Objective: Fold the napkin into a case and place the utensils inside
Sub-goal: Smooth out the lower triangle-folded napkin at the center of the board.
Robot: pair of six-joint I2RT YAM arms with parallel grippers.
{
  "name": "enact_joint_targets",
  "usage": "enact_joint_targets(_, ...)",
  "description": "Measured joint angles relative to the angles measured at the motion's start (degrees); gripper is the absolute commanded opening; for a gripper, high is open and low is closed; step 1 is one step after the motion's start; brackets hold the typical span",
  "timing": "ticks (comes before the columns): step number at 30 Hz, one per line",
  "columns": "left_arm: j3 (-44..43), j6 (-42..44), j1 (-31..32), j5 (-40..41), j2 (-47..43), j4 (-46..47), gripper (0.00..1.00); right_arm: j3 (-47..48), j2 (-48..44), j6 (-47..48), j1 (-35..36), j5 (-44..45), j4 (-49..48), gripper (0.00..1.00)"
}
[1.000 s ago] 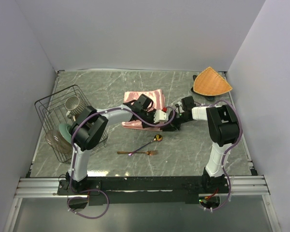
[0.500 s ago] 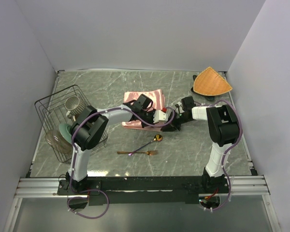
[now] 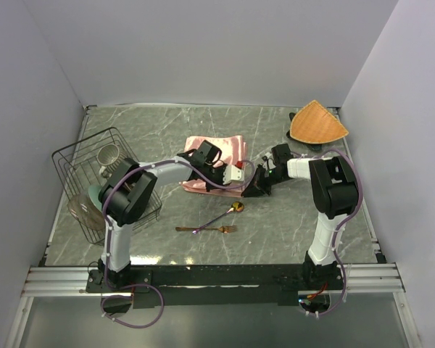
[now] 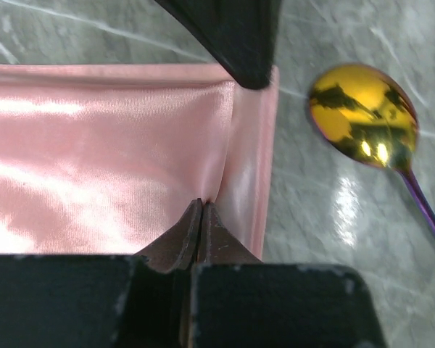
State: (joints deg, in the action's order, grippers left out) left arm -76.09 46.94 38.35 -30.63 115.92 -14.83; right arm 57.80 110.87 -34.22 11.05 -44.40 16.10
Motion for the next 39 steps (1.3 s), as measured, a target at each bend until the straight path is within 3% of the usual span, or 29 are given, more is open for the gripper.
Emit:
enact_joint_targets(19,0.92,1.27,-0.13,-2.75,-0.96,-2.8,0.01,0.59,0.42,0.26,0.04,-0.02,0.63,0.0)
enact_joint_targets(21,0.87,0.79,-0.07,-2.8,-0.96,-2.99,0.01,0.59,0.42,0.26,0.04,-0.02,0.66,0.05)
enact_joint_targets(22,0.85,0.42,-0.07,-2.82,-0.96,-3.04,0.01,0.59,0.42,0.26,0.04,-0.04,0.66,0.13)
enact_joint_targets(26,0.85,0.15,-0.04,-3.08,-0.96,-3.3,0.01,0.9,0.42,0.66,0.07,-0.11,0.98,0.23)
enact_joint_targets(29,0.85,0.17,-0.07,-3.17,-0.98,-3.5,0.13,1.86,0.42,1.7,0.0,0.09,2.34,0.37)
enact_joint_targets(31,0.83,0.13,-0.04,-3.19,-0.98,-3.67,0.29,2.78,0.42,2.64,-0.11,-0.02,3.74,0.44)
enact_joint_targets(34,0.5,-0.48,0.0,-3.45,-0.98,-4.57,0.43,4.81,0.39,5.11,-0.92,0.37,6.71,0.51)
enact_joint_targets(39,-0.61,-4.28,-0.04,-4.24,-1.81,-6.75,0.49,8.72,0.26,10.32,-2.67,2.91,11.89,0.52)
